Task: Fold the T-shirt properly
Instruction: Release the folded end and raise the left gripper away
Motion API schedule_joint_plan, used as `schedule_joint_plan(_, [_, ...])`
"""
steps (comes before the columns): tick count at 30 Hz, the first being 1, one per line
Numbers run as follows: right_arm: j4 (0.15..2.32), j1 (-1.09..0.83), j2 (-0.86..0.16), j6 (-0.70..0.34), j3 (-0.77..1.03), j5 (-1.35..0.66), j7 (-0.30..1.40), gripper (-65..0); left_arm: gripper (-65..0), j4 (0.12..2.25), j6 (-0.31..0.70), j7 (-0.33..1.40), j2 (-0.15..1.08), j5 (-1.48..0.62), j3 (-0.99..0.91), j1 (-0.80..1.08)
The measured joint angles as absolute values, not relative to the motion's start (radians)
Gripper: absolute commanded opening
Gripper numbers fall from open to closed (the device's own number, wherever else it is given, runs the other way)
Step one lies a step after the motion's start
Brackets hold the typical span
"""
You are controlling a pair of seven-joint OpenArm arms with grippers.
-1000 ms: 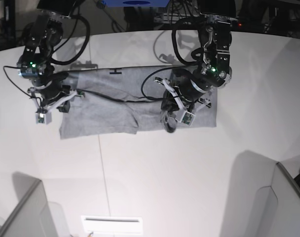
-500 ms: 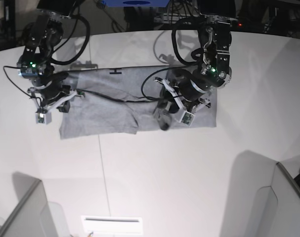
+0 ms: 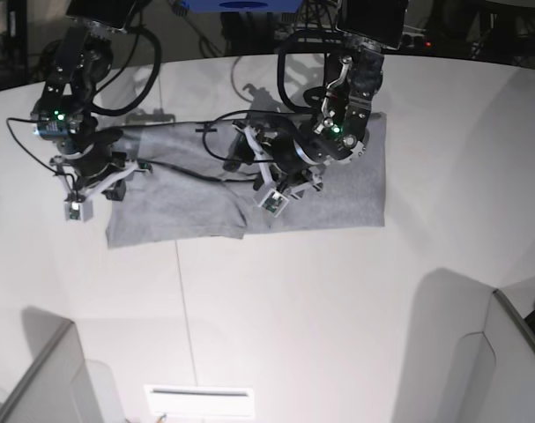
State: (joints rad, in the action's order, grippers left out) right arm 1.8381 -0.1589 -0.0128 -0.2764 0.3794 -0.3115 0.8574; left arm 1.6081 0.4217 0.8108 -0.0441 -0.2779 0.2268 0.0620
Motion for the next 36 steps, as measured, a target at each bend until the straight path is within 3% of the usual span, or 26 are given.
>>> schedule_joint_plan(5, [1.838,-0.159,-0.014,-0.276,0.384,-0.311,0.857,-65.0,-29.9,1.748,0.422,0.821,-0.042,-0.284,0.15,0.096])
schedule_joint_plan(7, [1.838,-0.159,-0.014,-0.276,0.384,-0.311,0.857,-65.0,-40.5,1.828,0.422,0.803,-0.044,-0.288,0.046,0.128])
schedule_joint_plan(10, [1.838,-0.159,-0.014,-0.276,0.384,-0.311,0.857,-65.0,-65.0,1.855,0.418,0.816,-0.034,-0.27,-0.092,0.151])
schedule_joint_plan(19, [1.837,-0.134,-0.01,-0.276,0.376,-0.313,0.857,-65.0,-65.0,1.68,0.422,0.815,-0.044,-0.276,-0.166,0.136])
schedule_joint_plan(24, [1.786,-0.067,-0.016,-0.277,0.386,-0.311,0.988,-65.0,-65.0,1.795,0.452,0.808,-0.036,-0.309,-0.336,0.223])
schedule_joint_plan(25, [1.763,-0.043,-0.016,-0.274,0.386,-0.309,1.023,-58.7,-65.0,1.809,0.47,0.802,-0.032,-0.333,-0.393,0.233])
schedule_joint_plan(27, [1.726,-0.003,-0.016,-0.272,0.387,-0.311,1.068,-40.2,-65.0,1.814,0.512,0.8,-0.016,-0.369,-0.529,0.242])
schedule_joint_plan(28, [1.709,0.015,-0.016,-0.281,0.387,-0.313,1.086,-34.8,-65.0,1.811,0.553,0.805,-0.007,-0.397,-0.592,0.247])
schedule_joint_plan(32, [1.694,0.036,-0.022,-0.44,0.387,-0.315,1.087,-35.3,-65.0,1.794,0.62,0.804,0.039,-0.406,-0.748,0.286])
schedule_joint_plan(36, [1.609,0.098,-0.044,-0.467,0.471,-0.311,1.159,-35.1,-65.0,1.785,0.686,0.809,0.056,-0.411,-0.871,0.334])
